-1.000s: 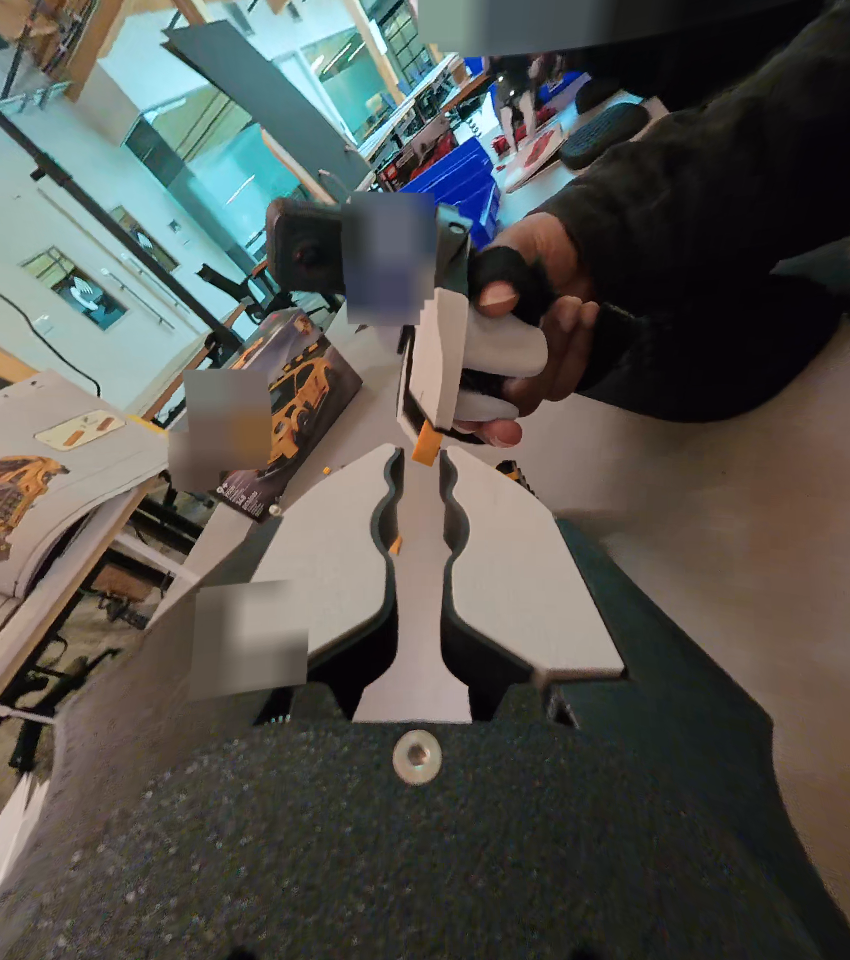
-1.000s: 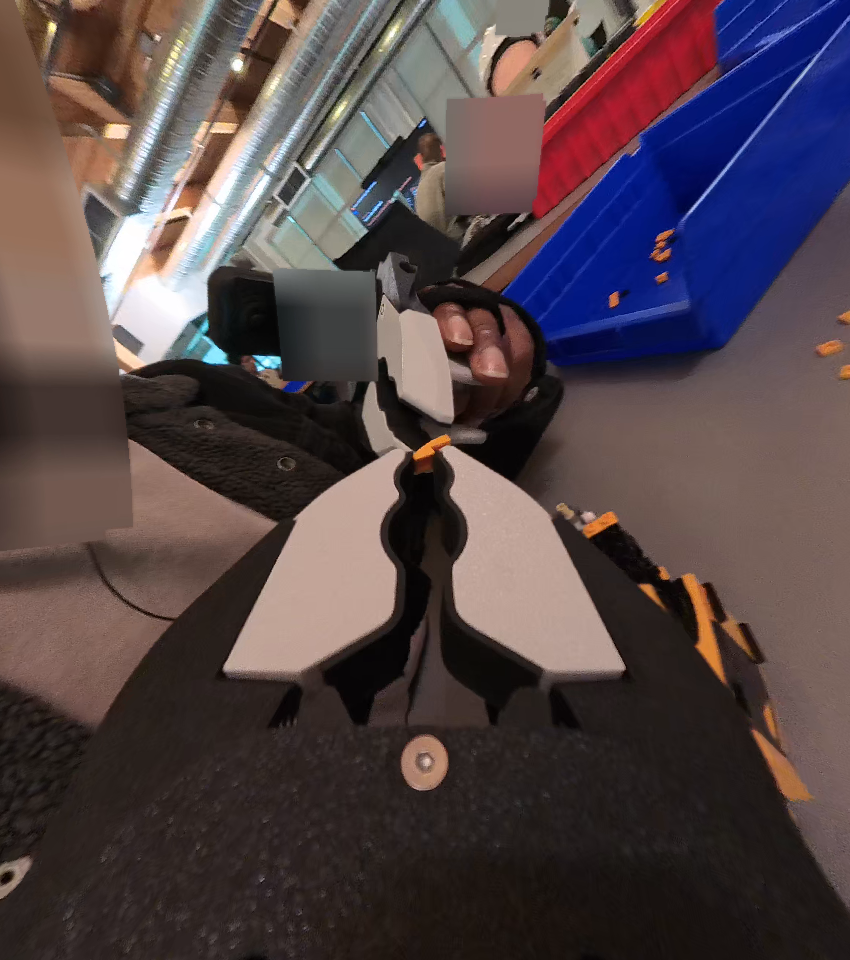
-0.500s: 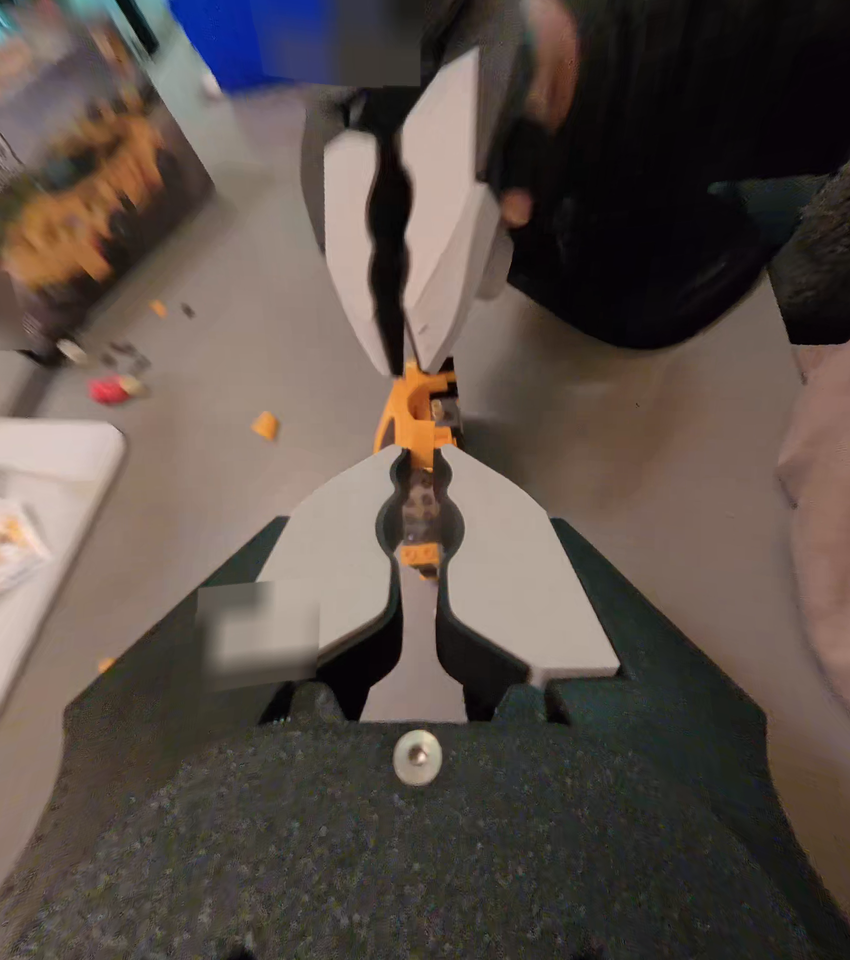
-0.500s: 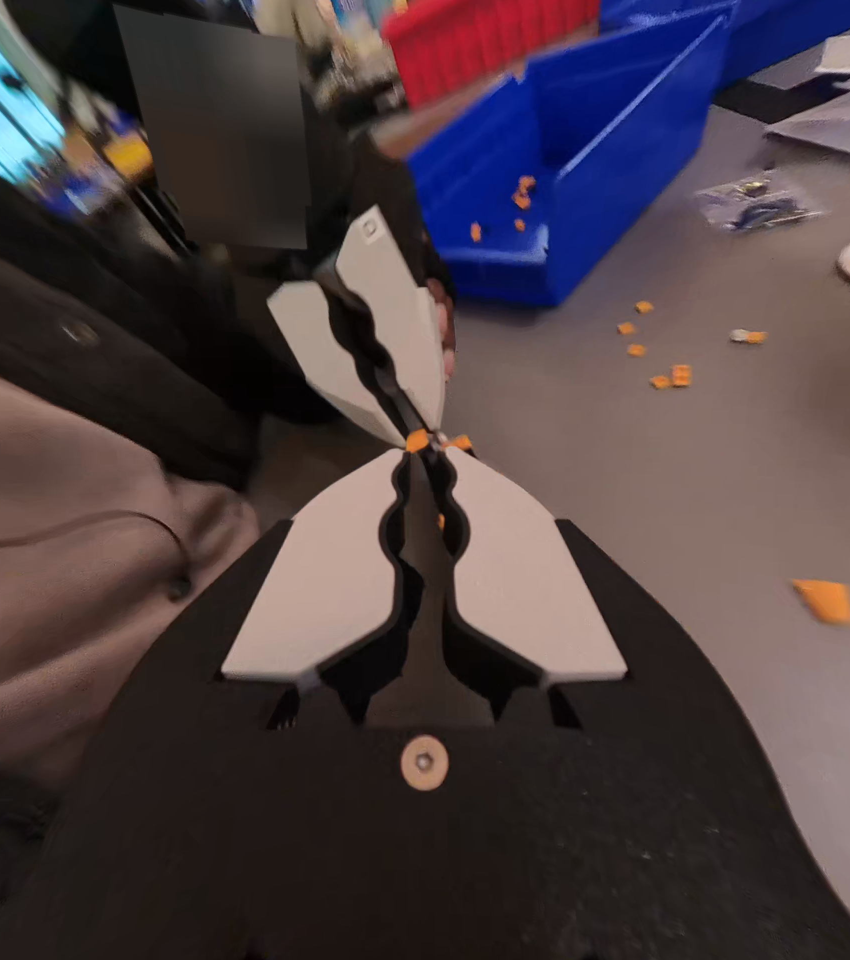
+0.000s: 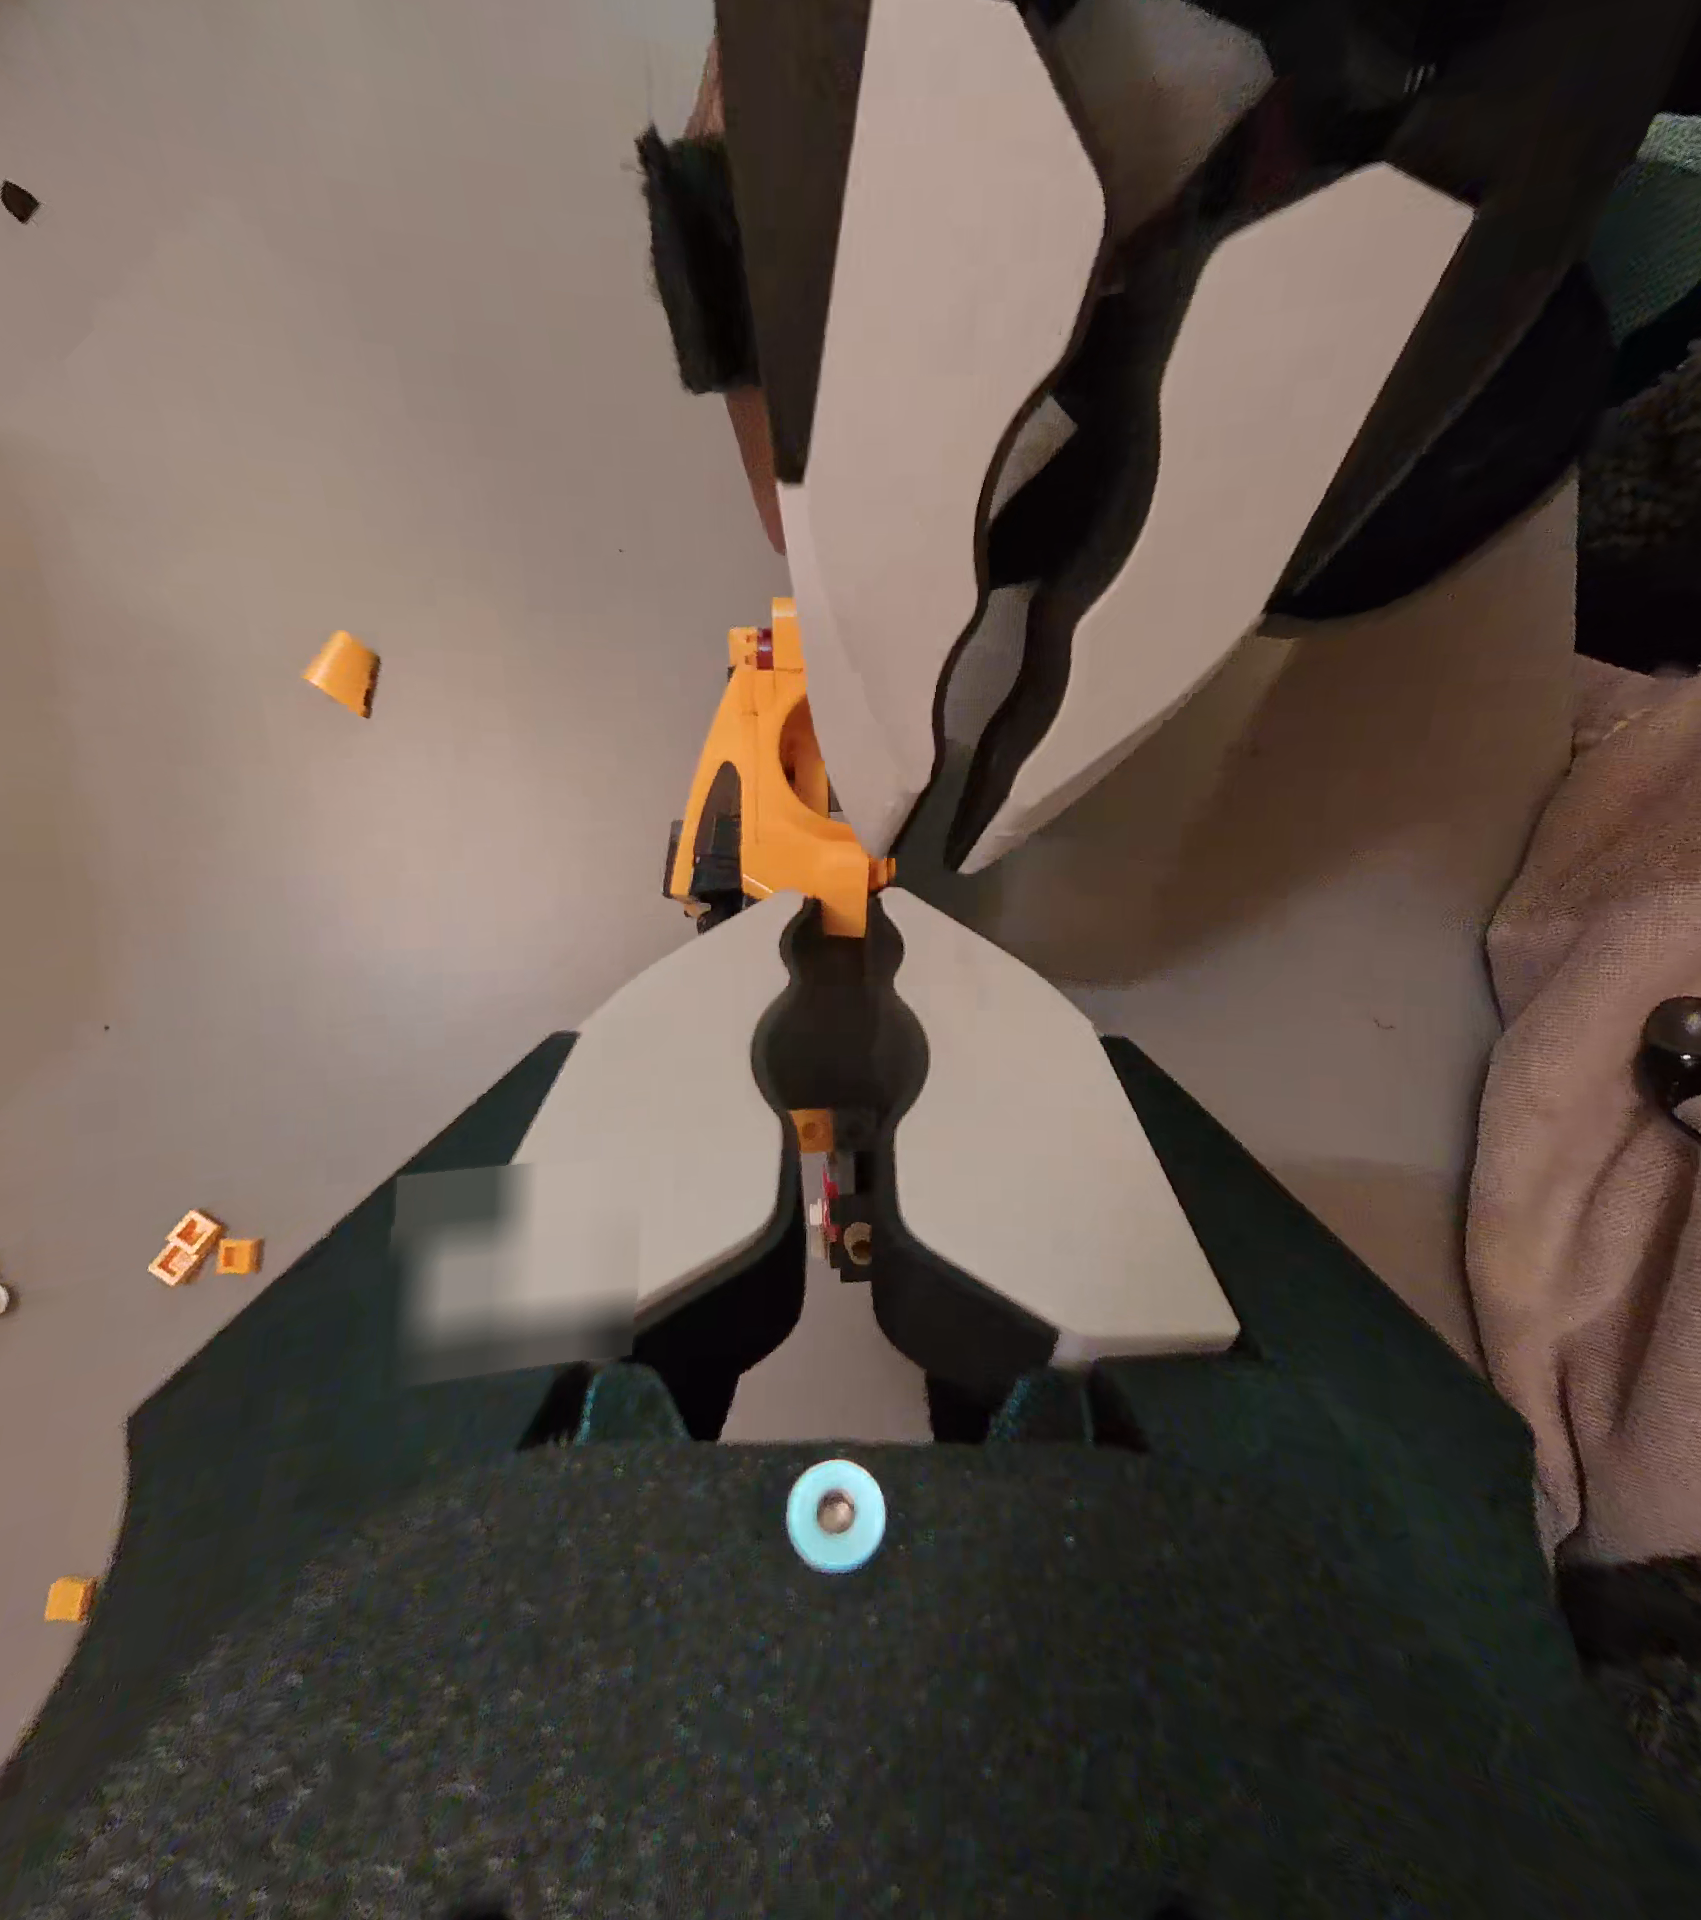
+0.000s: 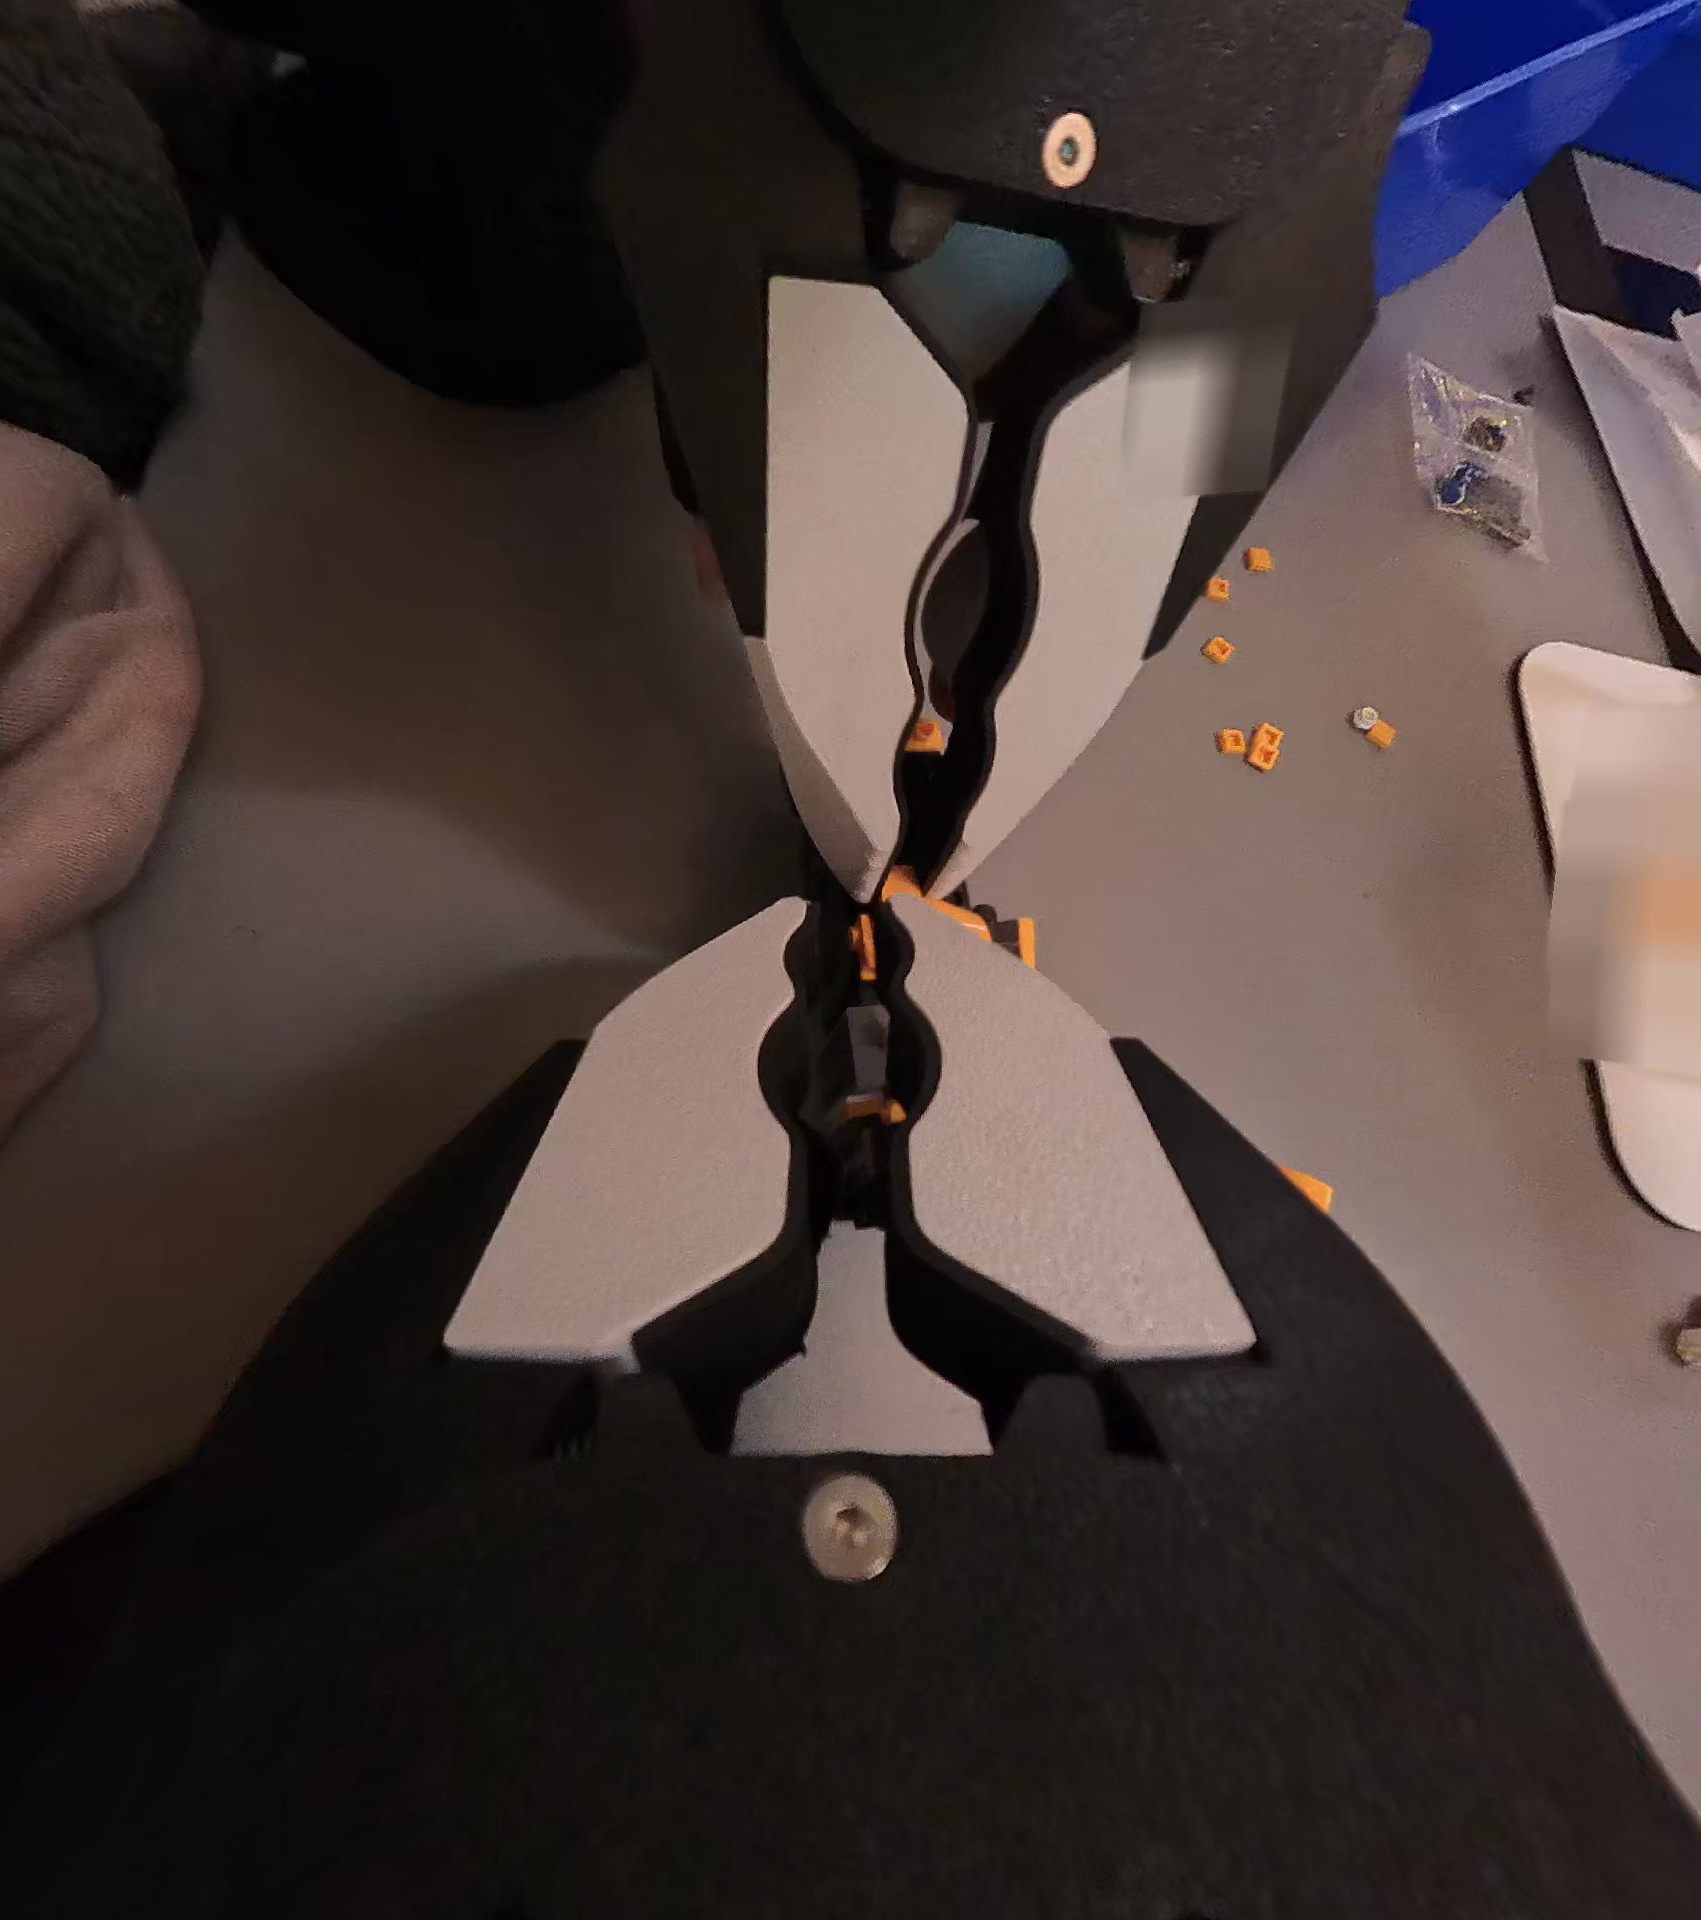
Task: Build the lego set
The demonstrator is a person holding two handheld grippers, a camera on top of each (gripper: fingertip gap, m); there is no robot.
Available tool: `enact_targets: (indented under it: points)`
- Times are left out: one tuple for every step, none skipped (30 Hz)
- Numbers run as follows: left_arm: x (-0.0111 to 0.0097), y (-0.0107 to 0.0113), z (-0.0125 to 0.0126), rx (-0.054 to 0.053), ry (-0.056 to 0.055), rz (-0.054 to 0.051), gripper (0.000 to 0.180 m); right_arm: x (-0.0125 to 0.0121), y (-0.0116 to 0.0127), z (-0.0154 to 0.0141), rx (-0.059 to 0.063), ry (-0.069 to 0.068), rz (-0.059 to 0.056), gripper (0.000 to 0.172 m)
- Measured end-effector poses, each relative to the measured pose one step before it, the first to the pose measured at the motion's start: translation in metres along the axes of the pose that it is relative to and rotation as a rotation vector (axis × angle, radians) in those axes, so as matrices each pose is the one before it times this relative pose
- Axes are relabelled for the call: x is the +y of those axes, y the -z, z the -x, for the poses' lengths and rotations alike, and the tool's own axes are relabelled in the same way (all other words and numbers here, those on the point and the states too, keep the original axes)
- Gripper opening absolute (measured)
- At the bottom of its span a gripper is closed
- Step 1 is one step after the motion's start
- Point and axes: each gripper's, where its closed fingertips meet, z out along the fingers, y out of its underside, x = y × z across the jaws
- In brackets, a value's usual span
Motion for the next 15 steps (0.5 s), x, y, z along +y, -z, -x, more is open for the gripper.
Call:
enact_targets:
  points:
    - [0.00022, 0.00001, -0.00063, 0.0009, -0.0003, 0.0046, 0.008, 0.00043, -0.00162, 0.00000, 0.0003, 0.0139, 0.0094, 0.010]
    - [0.00070, -0.00028, -0.00045, -0.0011, 0.0009, 0.0059, 0.008, 0.00086, -0.00163, -0.00097, 0.0057, 0.0128, 0.0109, 0.011]
    - [0.00088, -0.00063, -0.00013, -0.0041, -0.0011, 0.0053, 0.008, 0.00107, -0.00139, -0.00087, 0.0050, 0.0138, 0.0121, 0.011]
    - [0.00024, -0.00035, -0.00008, -0.0038, -0.0028, 0.0006, 0.008, 0.00084, -0.00121, -0.00030, 0.0026, 0.0124, 0.0095, 0.011]
    - [0.00011, -0.00003, -0.00009, -0.0016, 0.0018, -0.0003, 0.008, 0.00039, -0.00085, 0.00034, -0.0024, 0.0093, 0.0073, 0.012]
    - [0.00000, 0.00003, -0.00005, 0.0006, 0.0042, -0.0009, 0.008, 0.00029, -0.00044, 0.00043, -0.0019, 0.0088, 0.0075, 0.012]
    - [0.00000, 0.00004, 0.00008, -0.0008, 0.0007, -0.0013, 0.008, 0.00077, -0.00039, -0.00006, 0.0021, 0.0098, 0.0110, 0.012]
    - [0.00011, 0.00009, 0.00009, -0.0013, 0.0006, 0.0000, 0.008, 0.00133, -0.00057, -0.00033, 0.0064, 0.0118, 0.0150, 0.012]
    - [0.00026, 0.00001, -0.00005, -0.0012, 0.0021, 0.0020, 0.008, 0.00153, -0.00073, -0.00024, 0.0086, 0.0152, 0.0173, 0.012]
    - [0.00007, 0.00009, -0.00010, -0.0011, -0.0007, 0.0027, 0.008, 0.00034, -0.00023, -0.00011, 0.0093, 0.0137, 0.0104, 0.012]
    - [0.00021, 0.00005, -0.00014, -0.0014, -0.0016, 0.0035, 0.008, 0.00010, -0.00013, 0.00033, 0.0038, 0.0097, 0.0112, 0.012]
    - [0.00009, -0.00002, -0.00005, -0.0005, -0.0002, 0.0031, 0.008, 0.00030, -0.00012, 0.00033, 0.0019, 0.0099, 0.0138, 0.013]
    - [-0.00007, 0.00003, -0.00010, 0.0002, -0.0011, 0.0015, 0.008, 0.00062, -0.00005, 0.00066, -0.0016, 0.0111, 0.0164, 0.014]
    - [-0.00019, -0.00014, -0.00004, 0.0008, -0.0011, -0.0001, 0.008, 0.00025, 0.00008, -0.00010, 0.0013, 0.0138, 0.0147, 0.013]
    - [-0.00021, -0.00013, -0.00001, 0.0004, 0.0019, -0.0010, 0.008, 0.00049, 0.00001, -0.00037, 0.0031, 0.0171, 0.0156, 0.013]
